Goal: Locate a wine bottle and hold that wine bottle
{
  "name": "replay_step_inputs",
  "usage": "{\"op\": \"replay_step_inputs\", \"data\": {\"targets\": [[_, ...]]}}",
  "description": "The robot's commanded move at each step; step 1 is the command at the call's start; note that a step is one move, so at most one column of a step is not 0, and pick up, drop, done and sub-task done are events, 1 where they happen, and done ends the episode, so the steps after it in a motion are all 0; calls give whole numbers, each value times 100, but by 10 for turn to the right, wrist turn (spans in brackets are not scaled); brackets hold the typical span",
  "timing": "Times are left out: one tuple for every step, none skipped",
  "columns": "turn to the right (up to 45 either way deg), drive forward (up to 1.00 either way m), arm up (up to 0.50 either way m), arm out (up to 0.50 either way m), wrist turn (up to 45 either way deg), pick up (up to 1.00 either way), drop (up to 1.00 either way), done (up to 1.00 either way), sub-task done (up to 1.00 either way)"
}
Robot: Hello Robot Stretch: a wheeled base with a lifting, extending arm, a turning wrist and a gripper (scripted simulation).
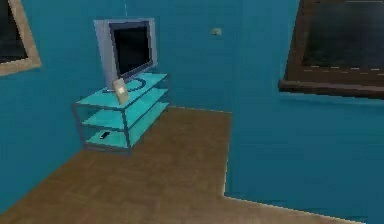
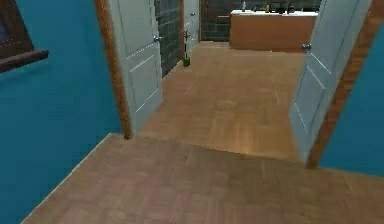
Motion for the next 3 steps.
{"op": "replay_step_inputs", "data": {"targets": [[450, 0, 0, 0, 0, 0, 0, 0, 0], [90, 0, 0, 0, 0, 0, 0, 0, 0], [0, 55, 0, 0, 0, 0, 0, 0, 0]]}}
